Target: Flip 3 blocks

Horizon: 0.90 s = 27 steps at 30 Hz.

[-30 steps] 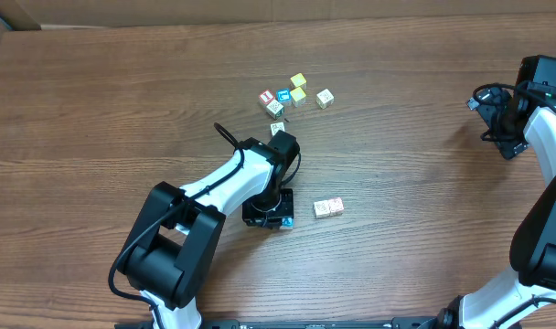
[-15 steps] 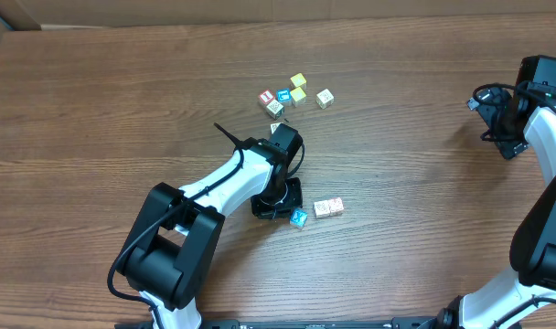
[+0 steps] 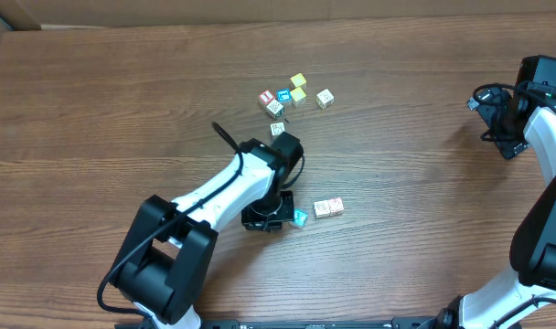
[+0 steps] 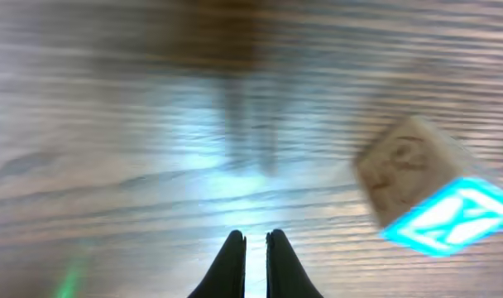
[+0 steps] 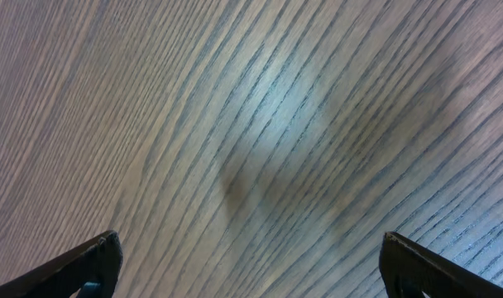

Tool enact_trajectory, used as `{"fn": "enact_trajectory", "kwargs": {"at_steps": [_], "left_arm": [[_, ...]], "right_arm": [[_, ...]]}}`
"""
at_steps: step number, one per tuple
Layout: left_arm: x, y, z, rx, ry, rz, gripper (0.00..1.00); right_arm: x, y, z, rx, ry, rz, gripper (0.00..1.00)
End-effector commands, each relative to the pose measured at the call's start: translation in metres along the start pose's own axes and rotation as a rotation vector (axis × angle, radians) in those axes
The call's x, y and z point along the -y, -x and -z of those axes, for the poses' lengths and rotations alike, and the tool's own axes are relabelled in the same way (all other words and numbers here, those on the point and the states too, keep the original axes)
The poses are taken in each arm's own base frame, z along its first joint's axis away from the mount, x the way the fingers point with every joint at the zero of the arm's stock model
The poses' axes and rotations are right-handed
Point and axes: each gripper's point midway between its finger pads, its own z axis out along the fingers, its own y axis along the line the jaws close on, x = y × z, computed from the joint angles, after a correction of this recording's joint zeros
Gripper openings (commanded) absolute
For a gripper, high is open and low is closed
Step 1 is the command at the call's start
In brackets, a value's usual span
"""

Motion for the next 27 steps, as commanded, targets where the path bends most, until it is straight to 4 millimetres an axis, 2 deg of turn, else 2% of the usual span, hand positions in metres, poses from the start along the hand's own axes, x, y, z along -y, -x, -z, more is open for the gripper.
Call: {"fn": "enact_trajectory", "kwargs": {"at_steps": [1,15,22,27], "left_arm": [[0.017,-0.007,-0.002,0.008,-0.062,-0.053,0.04],[0.025,-0.005,-0.017,0.028,-0.109,0.004,0.04],[0.041,0.005,-0.014,0.06,-0.186,0.016,0.04],[0.041,0.012,-0.013,0.088,-0.186,0.019,0.04]], "right_arm": [[-0.01,0.013,0.018,0.048,0.039,-0.005,1.0],[-0.01,0.013,0.018,0.047,0.039,-0.005,1.0],[-0.01,0.013,0.018,0.048,0.039,-0.005,1.0],[-0.01,0.013,0.018,0.048,0.039,-0.005,1.0]]}}
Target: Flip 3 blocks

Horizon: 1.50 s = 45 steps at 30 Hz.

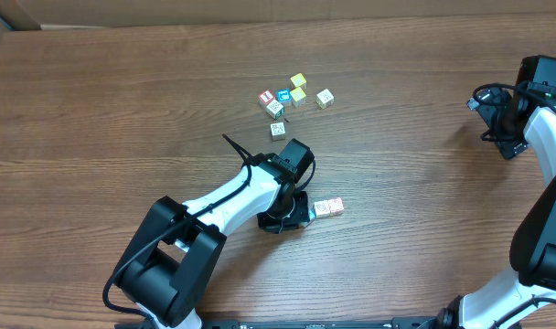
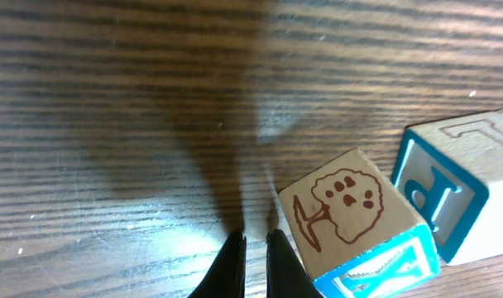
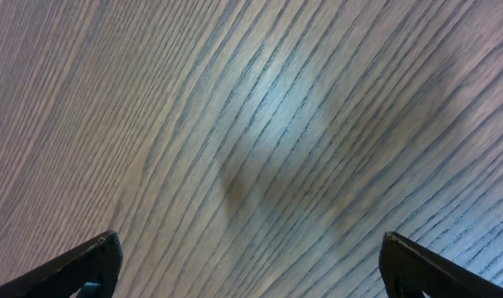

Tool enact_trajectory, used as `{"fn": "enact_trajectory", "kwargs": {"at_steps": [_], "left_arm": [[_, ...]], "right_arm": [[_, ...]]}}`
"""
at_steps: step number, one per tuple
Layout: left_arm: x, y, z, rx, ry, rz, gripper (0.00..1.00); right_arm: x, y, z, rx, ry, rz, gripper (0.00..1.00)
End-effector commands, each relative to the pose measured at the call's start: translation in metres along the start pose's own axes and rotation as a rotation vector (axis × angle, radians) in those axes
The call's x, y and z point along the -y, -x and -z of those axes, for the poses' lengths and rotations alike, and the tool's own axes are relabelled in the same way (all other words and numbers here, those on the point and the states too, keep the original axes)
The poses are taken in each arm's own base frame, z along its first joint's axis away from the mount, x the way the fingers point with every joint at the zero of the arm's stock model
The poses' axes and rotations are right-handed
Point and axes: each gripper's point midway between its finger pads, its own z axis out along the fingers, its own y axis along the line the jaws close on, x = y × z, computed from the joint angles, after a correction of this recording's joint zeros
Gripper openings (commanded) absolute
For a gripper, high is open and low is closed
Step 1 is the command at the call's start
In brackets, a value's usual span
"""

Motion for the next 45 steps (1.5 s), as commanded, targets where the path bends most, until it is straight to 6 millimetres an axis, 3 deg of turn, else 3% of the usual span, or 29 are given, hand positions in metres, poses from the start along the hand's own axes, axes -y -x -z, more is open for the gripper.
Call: {"fn": "enact_trajectory", "kwargs": {"at_steps": [1,26,32,45], "left_arm": [[0.003,0.002,0.005,0.027,-0.011,0.006,0.04],[-0.005,0.028,0.013,0.118,-0.007,0.05,0.04],[-0.012,0.024,0.031,0.126,0.007,0.011,0.04],[-0.018,0.026,0.033,0.142,0.042,-0.02,0.04]], "right_arm": [[-0.01,0.013,0.018,0.048,0.039,-0.005,1.0],[-0.01,0.013,0.018,0.048,0.039,-0.005,1.0],[-0.01,0.013,0.018,0.048,0.039,-0.005,1.0],[-0.01,0.013,0.018,0.048,0.039,-0.006,1.0]]}}
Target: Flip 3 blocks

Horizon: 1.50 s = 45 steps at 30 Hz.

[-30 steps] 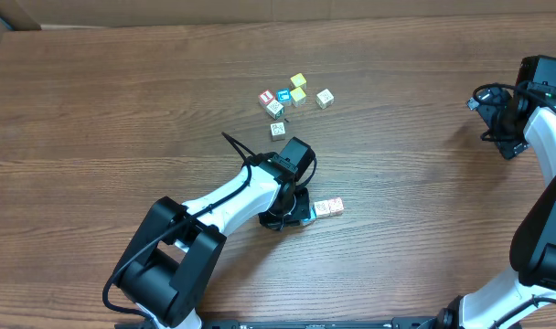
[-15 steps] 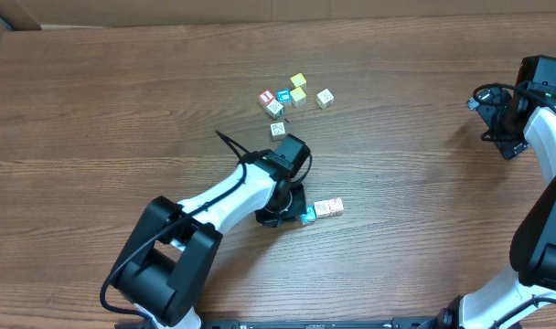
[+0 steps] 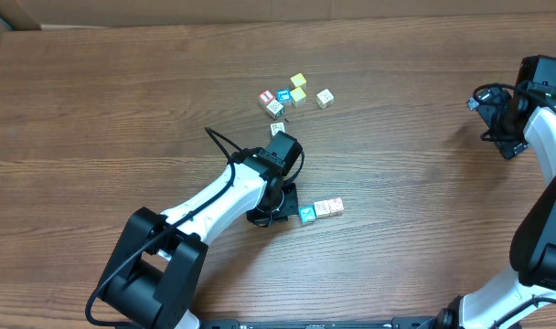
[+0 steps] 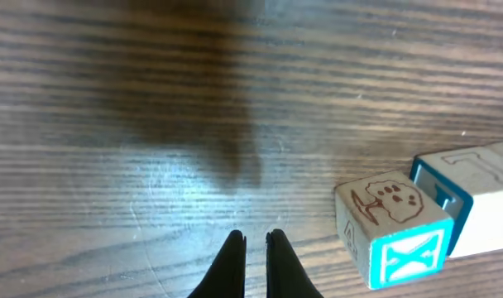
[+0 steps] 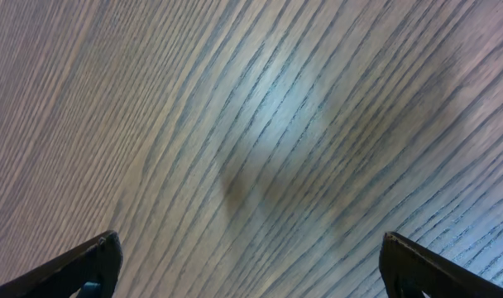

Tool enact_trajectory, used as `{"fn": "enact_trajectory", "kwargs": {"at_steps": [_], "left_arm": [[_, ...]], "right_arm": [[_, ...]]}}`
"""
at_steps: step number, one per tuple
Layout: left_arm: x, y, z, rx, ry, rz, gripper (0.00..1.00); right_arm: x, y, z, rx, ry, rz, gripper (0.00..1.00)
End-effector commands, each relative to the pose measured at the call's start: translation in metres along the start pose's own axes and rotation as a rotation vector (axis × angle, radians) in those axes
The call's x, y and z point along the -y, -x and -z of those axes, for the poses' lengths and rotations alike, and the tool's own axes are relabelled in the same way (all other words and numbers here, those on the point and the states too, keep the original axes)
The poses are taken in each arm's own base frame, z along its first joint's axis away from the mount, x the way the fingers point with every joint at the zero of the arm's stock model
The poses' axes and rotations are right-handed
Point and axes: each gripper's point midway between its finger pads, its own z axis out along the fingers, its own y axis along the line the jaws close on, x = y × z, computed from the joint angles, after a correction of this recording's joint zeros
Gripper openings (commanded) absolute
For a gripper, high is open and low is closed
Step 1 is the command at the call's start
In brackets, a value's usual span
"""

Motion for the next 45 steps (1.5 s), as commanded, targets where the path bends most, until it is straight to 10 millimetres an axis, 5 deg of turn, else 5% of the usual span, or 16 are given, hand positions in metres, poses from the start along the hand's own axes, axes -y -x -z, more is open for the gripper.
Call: {"fn": "enact_trajectory", "kwargs": {"at_steps": [1,38,42,45], "left_arm": [[0.001,0.009,0.007,0.051,0.0,-0.032,0.04],[-0.008,0.018,0.009,0.099,0.058,-0.06,0.04],[-0.012,0.022,0.029,0.116,0.068,-0.105,0.04],[-0.019,0.027,0.07,0.198,0.075,-0.083,0.04]], "right_arm": [[-0.01,0.014,0.018,0.048,0.039,-0.005,1.0],[-0.01,0.013,0.018,0.048,0.039,-0.006,1.0],[-0.01,0.013,0.018,0.048,0.039,-0.005,1.0],[-0.01,0.013,0.018,0.048,0.039,-0.006,1.0]]}}
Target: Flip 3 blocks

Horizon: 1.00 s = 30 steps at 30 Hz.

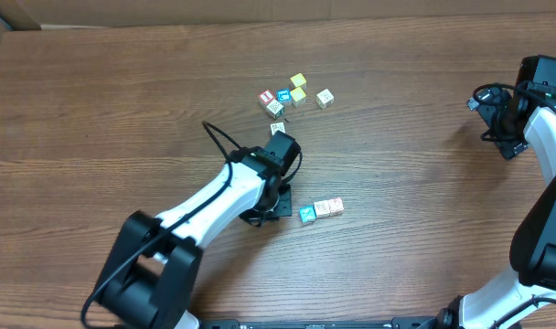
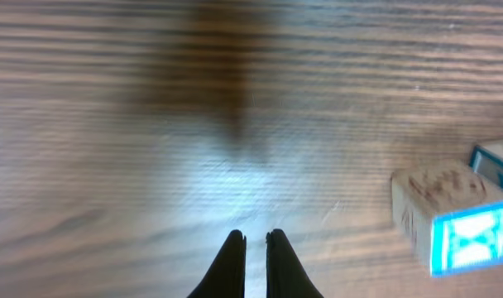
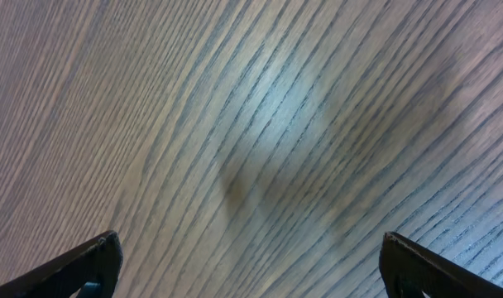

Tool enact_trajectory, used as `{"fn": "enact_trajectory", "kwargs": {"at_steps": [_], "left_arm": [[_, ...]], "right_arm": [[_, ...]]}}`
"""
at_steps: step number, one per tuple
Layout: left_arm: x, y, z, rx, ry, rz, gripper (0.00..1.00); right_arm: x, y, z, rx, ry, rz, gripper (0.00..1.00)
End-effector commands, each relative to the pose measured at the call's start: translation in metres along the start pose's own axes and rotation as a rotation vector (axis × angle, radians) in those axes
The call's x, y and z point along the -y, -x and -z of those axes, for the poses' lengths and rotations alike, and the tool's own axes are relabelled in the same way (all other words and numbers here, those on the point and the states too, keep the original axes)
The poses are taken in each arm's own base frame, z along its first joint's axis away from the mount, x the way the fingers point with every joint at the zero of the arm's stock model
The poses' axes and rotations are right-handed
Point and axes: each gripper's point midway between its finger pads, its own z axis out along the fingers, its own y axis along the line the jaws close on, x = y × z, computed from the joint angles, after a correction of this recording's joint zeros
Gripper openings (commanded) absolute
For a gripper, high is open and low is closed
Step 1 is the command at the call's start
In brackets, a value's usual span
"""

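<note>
A wooden block with a cyan face (image 1: 306,215) (image 2: 454,217) lies on the table, touching a pale block (image 1: 328,208) on its right. My left gripper (image 1: 271,203) (image 2: 255,238) is shut and empty, hovering just left of the cyan block. Several more small blocks (image 1: 292,96) sit clustered farther back, with one lone block (image 1: 277,130) nearer my left arm. Far off at the right edge, my right gripper (image 1: 497,123) (image 3: 247,265) stands open over bare wood.
The wooden table (image 1: 122,110) spreads wide on every side of the blocks. A cardboard edge (image 1: 13,14) runs along the far left corner. The left arm's cable (image 1: 219,137) loops above its wrist.
My left gripper has drawn a little back to the left, away from the cyan block. The blocks and the right arm have stayed where they were.
My shut left gripper was beside the cyan block, which stood apart from the pale block. Then the gripper sat over it, pressed close to the pale block. Afterwards the cyan block showed a different face up against the pale block, and the gripper now stands clear.
</note>
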Motion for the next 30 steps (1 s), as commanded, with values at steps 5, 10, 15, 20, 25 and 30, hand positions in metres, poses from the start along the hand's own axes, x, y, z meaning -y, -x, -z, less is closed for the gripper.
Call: {"fn": "enact_trajectory", "kwargs": {"at_steps": [5,10,15,20,25,30], "left_arm": [[-0.002,0.016,0.118,0.323,-0.144,0.054,0.04],[0.0,-0.011,0.109,0.24,-0.106,0.04,0.04],[0.019,-0.039,0.077,0.154,-0.058,0.0,0.04],[0.028,-0.048,0.05,0.139,0.01,0.043,0.04],[0.06,-0.046,0.026,0.125,-0.041,0.059,0.04],[0.081,-0.045,-0.007,0.094,-0.049,0.029,0.04]], "right_arm": [[-0.01,0.013,0.018,0.048,0.039,-0.005,1.0],[-0.01,0.013,0.018,0.048,0.039,-0.005,1.0],[-0.01,0.013,0.018,0.048,0.039,-0.005,1.0],[-0.01,0.013,0.018,0.048,0.039,-0.005,1.0],[-0.01,0.013,0.018,0.048,0.039,-0.005,1.0],[-0.01,0.013,0.018,0.048,0.039,-0.005,1.0]]}}
